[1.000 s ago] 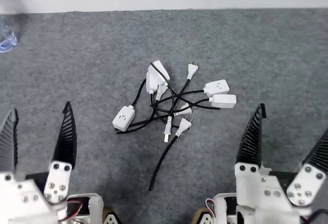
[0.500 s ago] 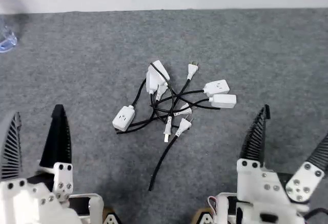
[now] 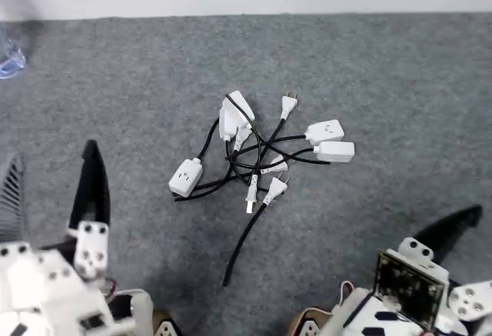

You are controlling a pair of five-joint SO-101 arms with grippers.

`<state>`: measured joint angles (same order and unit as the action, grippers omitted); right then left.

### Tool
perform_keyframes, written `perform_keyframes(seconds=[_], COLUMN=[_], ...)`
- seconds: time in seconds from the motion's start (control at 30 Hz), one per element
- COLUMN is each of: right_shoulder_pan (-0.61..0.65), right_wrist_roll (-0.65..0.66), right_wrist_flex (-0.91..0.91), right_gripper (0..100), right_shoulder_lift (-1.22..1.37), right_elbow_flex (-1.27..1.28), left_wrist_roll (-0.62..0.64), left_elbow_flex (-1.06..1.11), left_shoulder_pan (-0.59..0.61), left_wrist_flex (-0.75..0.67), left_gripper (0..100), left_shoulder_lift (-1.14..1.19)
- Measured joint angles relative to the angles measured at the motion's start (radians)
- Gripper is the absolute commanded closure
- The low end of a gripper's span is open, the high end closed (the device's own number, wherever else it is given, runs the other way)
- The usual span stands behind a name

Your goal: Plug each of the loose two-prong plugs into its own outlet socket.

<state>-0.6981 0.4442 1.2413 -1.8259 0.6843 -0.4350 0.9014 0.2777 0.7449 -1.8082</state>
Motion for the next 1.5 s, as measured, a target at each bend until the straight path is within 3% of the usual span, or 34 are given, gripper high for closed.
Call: perform_keyframes(seconds=[0.13, 0.3, 0.43, 0.67, 0.8, 0.93, 1.0, 1.1, 1.23, 1.5], right_shoulder_pan=[-0.029, -0.052, -0.054, -0.058, -0.058, -0.058, -0.058, -0.058, -0.051, 0.219], right_wrist_roll=[0.000, 0.000, -0.017, -0.028, -0.031, -0.075, -0.109, -0.147, -0.206, -0.373], right_wrist_flex=[0.043, 0.097, 0.071, -0.086, -0.169, -0.273, -0.290, -0.292, -0.269, -0.011], right_gripper=[63.6, 63.5, 63.5, 63.6, 63.7, 63.7, 63.7, 63.7, 63.7, 63.7], right_shoulder_lift=[0.000, 0.000, 0.000, 0.000, 0.000, 0.020, 0.072, 0.198, 0.419, 0.881], right_elbow_flex=[0.009, 0.009, 0.009, -0.083, -0.204, -0.230, -0.238, -0.247, -0.245, -0.244], left_wrist_roll=[0.164, 0.181, 0.198, 0.305, 0.350, 0.354, 0.354, 0.347, 0.244, 0.195], left_elbow_flex=[0.117, 0.129, -0.026, -0.566, -1.014, -1.484, -1.640, -1.669, -1.579, -1.346], left_shoulder_pan=[0.064, 0.018, -0.035, -0.071, -0.078, -0.196, -0.255, -0.301, -0.422, -0.416], left_wrist_flex=[0.084, 0.324, 0.425, 0.526, 0.695, 0.927, 0.976, 0.987, 0.990, 0.990], left_gripper=[75, 75, 75, 75, 75, 75, 75, 75, 75, 75], left_shoulder_lift=[0.000, 0.000, 0.005, 0.370, 0.741, 1.117, 1.261, 1.369, 1.465, 1.695])
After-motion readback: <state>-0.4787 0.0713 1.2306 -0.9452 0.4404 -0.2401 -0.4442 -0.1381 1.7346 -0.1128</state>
